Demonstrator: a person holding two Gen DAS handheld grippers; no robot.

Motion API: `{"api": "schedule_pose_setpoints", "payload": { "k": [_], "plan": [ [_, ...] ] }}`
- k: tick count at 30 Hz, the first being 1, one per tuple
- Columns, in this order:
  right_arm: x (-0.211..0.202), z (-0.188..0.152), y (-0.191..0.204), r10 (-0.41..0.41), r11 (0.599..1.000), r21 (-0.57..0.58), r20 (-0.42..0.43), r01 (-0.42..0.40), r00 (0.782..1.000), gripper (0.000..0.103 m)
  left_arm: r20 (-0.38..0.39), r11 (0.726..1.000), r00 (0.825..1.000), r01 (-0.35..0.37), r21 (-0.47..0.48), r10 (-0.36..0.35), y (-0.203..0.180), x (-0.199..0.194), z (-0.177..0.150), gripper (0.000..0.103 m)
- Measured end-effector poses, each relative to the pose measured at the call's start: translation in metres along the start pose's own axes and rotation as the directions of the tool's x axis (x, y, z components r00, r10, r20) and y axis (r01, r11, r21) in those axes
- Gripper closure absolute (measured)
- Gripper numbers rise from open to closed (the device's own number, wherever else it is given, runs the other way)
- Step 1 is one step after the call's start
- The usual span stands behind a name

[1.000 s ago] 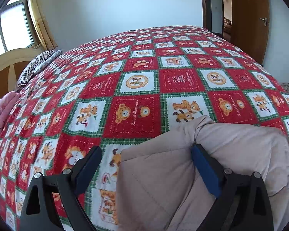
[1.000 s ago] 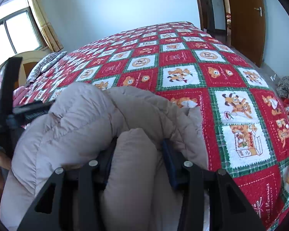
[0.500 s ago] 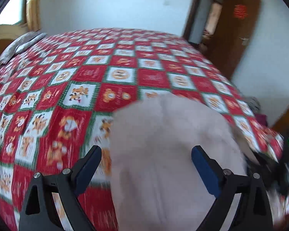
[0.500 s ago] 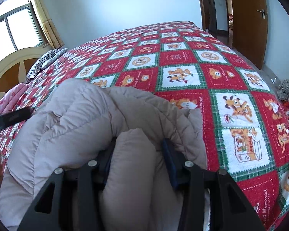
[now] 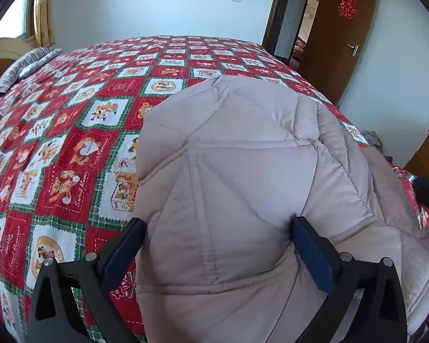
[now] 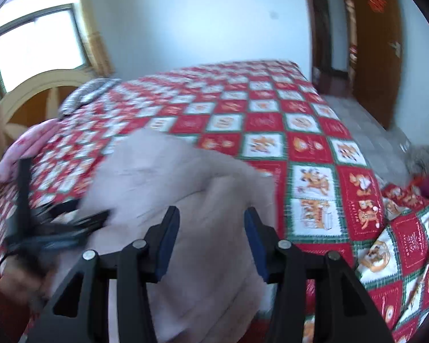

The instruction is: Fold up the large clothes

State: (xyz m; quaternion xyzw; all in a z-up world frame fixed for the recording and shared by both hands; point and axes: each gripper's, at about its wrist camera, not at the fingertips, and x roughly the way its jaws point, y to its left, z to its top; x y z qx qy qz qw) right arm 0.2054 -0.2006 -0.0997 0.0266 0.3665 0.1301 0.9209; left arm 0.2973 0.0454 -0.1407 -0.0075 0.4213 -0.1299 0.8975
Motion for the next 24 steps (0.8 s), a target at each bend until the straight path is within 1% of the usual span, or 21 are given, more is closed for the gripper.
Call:
{"api": "schedule_pose_setpoints", "payload": {
  "k": [1,2,3,4,5,6,7,9,11,14,15,16,17,18,19,20,22,24],
  "plan": [
    [0.007,-0.006,0.005,-0.015,1.000,-0.005,-0.029,0.015,0.999,0.052,0.003,1.000,1.000,-0.007,0.007,0.007,-0.002,0.000,-0.001,0.001],
    [0.020,-0.015,0.006,-0.060,0.998,0.008,-0.067,0.060,0.996,0.052,0.005,1.000,1.000,-0.011,0.011,0.011,-0.002,0.000,-0.001,0.001],
    [0.034,-0.025,0.003,-0.073,0.996,0.050,-0.091,0.078,0.993,0.051,0.007,1.000,1.000,-0.013,0.014,0.013,-0.002,0.000,-0.001,0.001],
    [0.042,-0.033,-0.003,-0.051,0.992,0.106,-0.089,0.060,0.995,0.050,0.007,1.000,1.000,-0.016,0.015,0.016,-0.002,0.000,-0.002,0.001],
    [0.049,-0.041,-0.012,-0.021,0.982,0.187,-0.071,0.034,0.997,0.049,0.005,1.000,1.000,-0.020,0.017,0.020,-0.002,0.000,-0.002,0.001],
    [0.052,-0.045,-0.016,-0.007,0.975,0.221,-0.060,0.020,0.998,0.048,0.002,1.000,1.000,-0.020,0.019,0.020,-0.001,0.000,-0.002,0.001],
    [0.052,-0.047,-0.017,-0.005,0.974,0.226,-0.057,0.018,0.998,0.048,-0.002,1.000,1.000,-0.017,0.021,0.017,-0.001,0.001,-0.001,0.001],
    [0.050,-0.044,-0.014,-0.006,0.981,0.195,-0.067,0.019,0.998,0.046,-0.012,1.000,1.000,0.003,0.024,-0.003,0.003,0.000,0.002,0.001],
    [0.046,-0.041,-0.018,0.019,0.980,0.197,-0.077,-0.003,0.997,0.043,-0.023,1.000,1.000,0.020,0.009,-0.020,0.010,-0.004,0.005,0.001],
    [0.035,-0.034,-0.028,0.051,0.965,0.259,-0.085,-0.028,0.995,0.038,-0.008,1.000,1.000,-0.009,-0.002,0.009,0.012,-0.014,0.006,0.001],
    [0.028,-0.029,-0.031,0.049,0.960,0.279,-0.063,-0.029,0.997,0.036,0.003,0.999,0.999,-0.034,0.007,0.034,0.011,-0.019,0.006,0.001],
    [0.020,-0.024,-0.030,0.035,0.958,0.287,-0.027,-0.026,0.999,0.029,0.009,0.999,0.999,-0.047,0.012,0.047,0.011,-0.022,0.007,0.001],
    [0.016,-0.019,-0.031,0.024,0.958,0.287,-0.004,-0.022,1.000,0.018,0.018,0.998,0.998,-0.065,0.018,0.065,0.011,-0.026,0.008,0.001],
    [0.011,-0.013,-0.031,0.010,0.959,0.283,0.025,-0.016,1.000,0.012,0.036,0.996,0.996,-0.087,0.021,0.086,0.012,-0.033,0.010,0.001],
    [0.010,-0.008,-0.032,-0.002,0.960,0.280,0.037,-0.008,0.999,0.003,0.049,0.995,0.994,-0.102,0.018,0.101,0.014,-0.038,0.011,0.001],
    [0.010,-0.002,-0.032,-0.017,0.960,0.279,0.043,0.004,0.999,0.001,0.062,0.992,0.991,-0.123,0.014,0.122,0.016,-0.042,0.013,0.001],
    [0.019,0.008,-0.032,-0.021,0.962,0.272,0.029,0.012,0.999,0.001,0.069,0.991,0.988,-0.136,0.002,0.135,0.021,-0.047,0.016,0.001],
    [0.040,0.019,-0.031,-0.006,0.968,0.251,-0.028,0.013,1.000,0.000,0.055,0.989,0.988,-0.146,-0.012,0.147,0.026,-0.045,0.018,0.001]
  ]
}}
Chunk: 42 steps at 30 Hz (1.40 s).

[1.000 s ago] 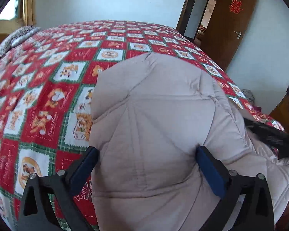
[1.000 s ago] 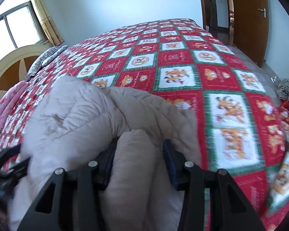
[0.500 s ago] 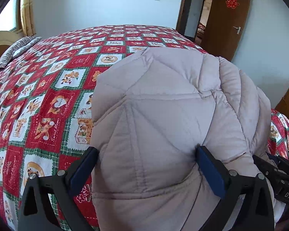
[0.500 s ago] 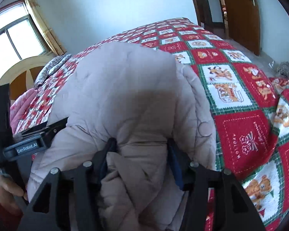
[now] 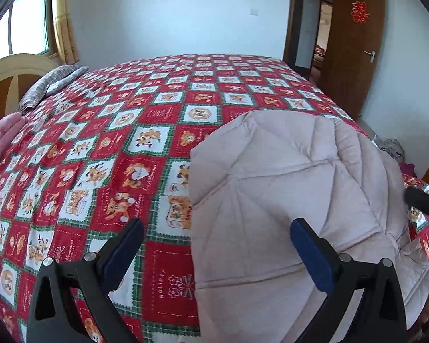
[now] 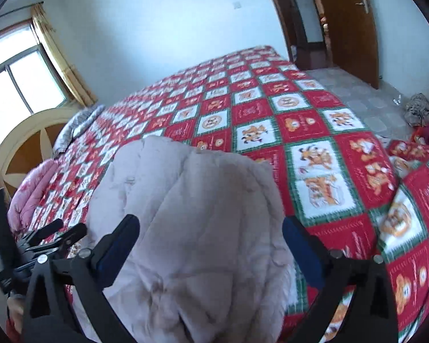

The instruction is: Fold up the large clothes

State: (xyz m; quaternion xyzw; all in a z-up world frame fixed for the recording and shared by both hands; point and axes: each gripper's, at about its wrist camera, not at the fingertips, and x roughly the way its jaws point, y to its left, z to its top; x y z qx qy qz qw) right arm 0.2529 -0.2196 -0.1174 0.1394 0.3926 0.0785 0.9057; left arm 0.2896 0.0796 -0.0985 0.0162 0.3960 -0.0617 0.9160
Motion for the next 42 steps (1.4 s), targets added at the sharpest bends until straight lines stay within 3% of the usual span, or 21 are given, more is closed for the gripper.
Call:
{"api": "schedule_pose_setpoints", "payload": {
  "k": [3,9,13,16,17,19,20,23,24,25,26,30,33,35,37,39,40,42],
  "plan": [
    [0.024,0.002,-0.006,-0.082,0.996,-0.047,-0.026,0.081,0.996,0.000,-0.014,1.000,1.000,0.001,-0.022,-0.002,0.006,0.009,-0.002,0.001],
    [0.043,-0.011,-0.038,0.028,0.998,0.065,-0.053,-0.025,0.998,0.000,-0.035,0.987,0.994,0.101,-0.129,-0.106,0.022,0.029,-0.012,0.001],
    [0.045,-0.017,-0.047,0.089,0.990,0.117,-0.066,-0.081,0.994,0.000,-0.051,0.946,0.971,0.214,-0.244,-0.233,0.037,0.043,-0.021,0.001],
    [0.050,-0.024,-0.056,0.166,0.970,0.191,-0.086,-0.147,0.982,0.000,-0.055,0.868,0.923,0.335,-0.365,-0.380,0.056,0.056,-0.030,0.001],
    [0.052,-0.027,-0.060,0.196,0.961,0.217,-0.095,-0.172,0.976,0.000,-0.044,0.829,0.899,0.382,-0.410,-0.436,0.065,0.061,-0.035,0.001],
    [0.053,-0.030,-0.063,0.228,0.953,0.226,-0.100,-0.201,0.969,0.000,-0.032,0.786,0.870,0.427,-0.447,-0.492,0.072,0.067,-0.042,0.001],
    [0.054,-0.029,-0.062,0.230,0.955,0.218,-0.106,-0.203,0.967,0.000,-0.025,0.773,0.861,0.444,-0.454,-0.509,0.073,0.069,-0.043,0.001],
    [0.057,-0.026,-0.061,0.241,0.955,0.205,-0.121,-0.214,0.963,0.000,-0.025,0.798,0.864,0.452,-0.398,-0.503,0.061,0.068,-0.039,0.001],
    [0.058,-0.026,-0.061,0.250,0.954,0.199,-0.124,-0.223,0.960,0.000,-0.031,0.793,0.851,0.474,-0.383,-0.524,0.056,0.070,-0.037,0.001],
    [0.059,-0.025,-0.062,0.259,0.953,0.197,-0.126,-0.232,0.958,0.000,-0.039,0.780,0.832,0.500,-0.376,-0.553,0.054,0.074,-0.035,0.001],
    [0.061,-0.024,-0.063,0.269,0.951,0.191,-0.128,-0.243,0.954,0.000,-0.058,0.756,0.798,0.543,-0.366,-0.600,0.049,0.080,-0.033,0.001],
    [0.067,-0.019,-0.059,0.297,0.950,0.146,-0.149,-0.276,0.943,0.000,-0.148,0.712,0.702,0.650,-0.267,-0.697,0.019,0.087,-0.024,0.001],
    [0.067,-0.021,-0.058,0.341,0.938,0.123,-0.144,-0.326,0.929,0.000,-0.149,0.664,0.650,0.702,-0.258,-0.745,0.013,0.095,-0.022,0.001],
    [0.068,-0.021,-0.054,0.339,0.939,0.116,-0.139,-0.325,0.930,0.000,-0.127,0.669,0.662,0.700,-0.248,-0.739,0.010,0.097,-0.022,0.001],
    [0.071,-0.019,-0.050,0.312,0.948,0.113,-0.140,-0.298,0.940,0.000,-0.112,0.706,0.702,0.675,-0.215,-0.704,0.000,0.094,-0.022,0.001],
    [0.073,-0.018,-0.043,0.295,0.954,0.108,-0.150,-0.281,0.944,0.000,-0.102,0.722,0.720,0.660,-0.206,-0.687,-0.006,0.091,-0.023,0.001],
    [0.073,-0.020,-0.041,0.302,0.952,0.109,-0.161,-0.287,0.940,0.000,-0.099,0.722,0.720,0.661,-0.203,-0.687,-0.008,0.089,-0.024,0.001],
    [0.069,-0.025,-0.032,0.342,0.938,0.129,-0.198,-0.321,0.919,0.004,-0.089,0.701,0.701,0.681,-0.211,-0.708,-0.008,0.082,-0.029,0.003]
  ]
}}
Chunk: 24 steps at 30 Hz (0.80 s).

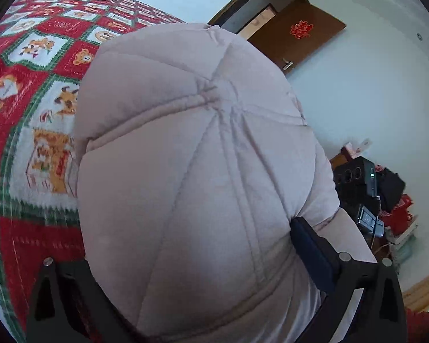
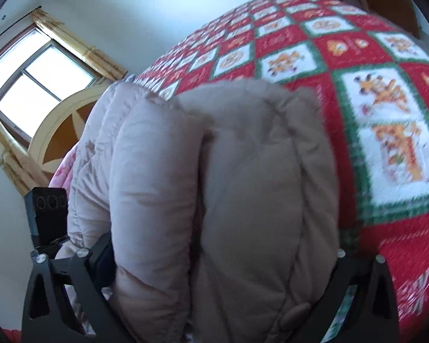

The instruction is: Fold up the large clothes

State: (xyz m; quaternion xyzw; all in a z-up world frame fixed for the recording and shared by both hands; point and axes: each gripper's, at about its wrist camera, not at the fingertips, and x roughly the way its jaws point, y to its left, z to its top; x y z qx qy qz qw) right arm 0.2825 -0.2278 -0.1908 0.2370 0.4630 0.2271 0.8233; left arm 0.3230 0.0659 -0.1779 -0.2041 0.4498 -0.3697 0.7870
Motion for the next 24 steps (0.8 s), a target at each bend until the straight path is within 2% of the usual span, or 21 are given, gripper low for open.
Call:
{"api": "schedule_pose_setpoints", "payload": {
  "k": [2,9,14,17,21,24],
  "plan": [
    [-0.001,-0.009,0.006,0.054,0.998,0.031,-0.024,-0.054,0.998,0.015,0.011,0.999,0.999,0.031,-0.016,-0.031,-0.002,-0.010,-0.010,0.004],
    [-0.017,-0.066,0.031,0.153,0.985,0.083,0.008,-0.153,0.988,0.023,0.051,0.996,0.996,0.069,-0.055,-0.067,-0.016,-0.061,-0.063,0.004],
    [-0.040,-0.101,0.055,0.189,0.977,0.090,0.040,-0.192,0.981,0.029,0.041,0.995,0.995,0.089,-0.037,-0.088,-0.031,-0.087,-0.081,0.004],
    [-0.063,-0.112,0.069,0.205,0.973,0.092,0.080,-0.212,0.975,0.031,0.028,0.991,0.991,0.134,-0.029,-0.133,-0.050,-0.088,-0.086,0.004],
    [-0.104,-0.117,0.074,0.185,0.975,0.096,0.159,-0.202,0.970,0.035,-0.012,0.983,0.983,0.183,0.026,-0.183,-0.089,-0.064,-0.084,0.004],
    [-0.145,-0.121,0.066,0.168,0.974,0.107,0.243,-0.199,0.955,0.036,-0.062,0.962,0.964,0.262,0.078,-0.258,-0.130,-0.037,-0.074,0.004]
  ]
}}
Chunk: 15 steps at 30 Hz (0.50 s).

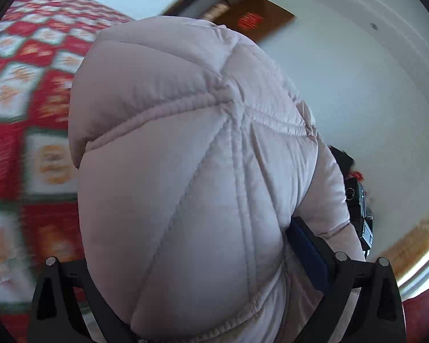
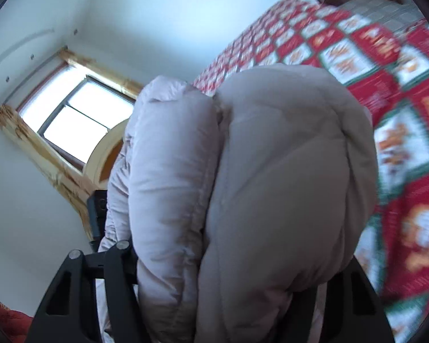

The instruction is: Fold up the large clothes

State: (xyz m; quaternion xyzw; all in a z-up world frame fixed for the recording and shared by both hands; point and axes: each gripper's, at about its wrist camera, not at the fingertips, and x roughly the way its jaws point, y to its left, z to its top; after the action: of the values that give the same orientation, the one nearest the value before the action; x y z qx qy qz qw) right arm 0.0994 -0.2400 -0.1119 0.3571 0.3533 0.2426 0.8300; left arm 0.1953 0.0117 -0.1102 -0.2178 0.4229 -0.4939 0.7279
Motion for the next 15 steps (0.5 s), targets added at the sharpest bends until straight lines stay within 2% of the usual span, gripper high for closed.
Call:
{"api": "schedule_pose_setpoints", "payload": {
  "k": [4,6,8,12,15],
  "plan": [
    [-0.059,0.014,-0.005,-0.054,0.998,-0.018,0.124,0.057,0.991,0.036,-0.044,0.993,0.997,0.069,0.093,-0.065,-0.043,0.049,0.030,0.004],
    [-0.088,0.026,-0.014,-0.076,0.997,-0.006,0.183,0.078,0.980,0.036,-0.067,0.982,0.995,0.088,0.165,-0.078,-0.071,0.081,0.050,0.004],
    [-0.110,0.036,-0.022,-0.108,0.993,-0.012,0.227,0.113,0.968,0.036,-0.088,0.975,0.992,0.105,0.195,-0.089,-0.083,0.109,0.066,0.004],
    [-0.144,0.054,-0.046,-0.158,0.987,0.023,0.288,0.158,0.944,0.036,-0.152,0.968,0.982,0.144,0.204,-0.114,-0.101,0.177,0.101,0.004],
    [-0.156,0.071,-0.069,-0.199,0.980,0.061,0.317,0.189,0.927,0.036,-0.181,0.971,0.977,0.149,0.189,-0.114,-0.097,0.217,0.120,0.004]
  ]
}}
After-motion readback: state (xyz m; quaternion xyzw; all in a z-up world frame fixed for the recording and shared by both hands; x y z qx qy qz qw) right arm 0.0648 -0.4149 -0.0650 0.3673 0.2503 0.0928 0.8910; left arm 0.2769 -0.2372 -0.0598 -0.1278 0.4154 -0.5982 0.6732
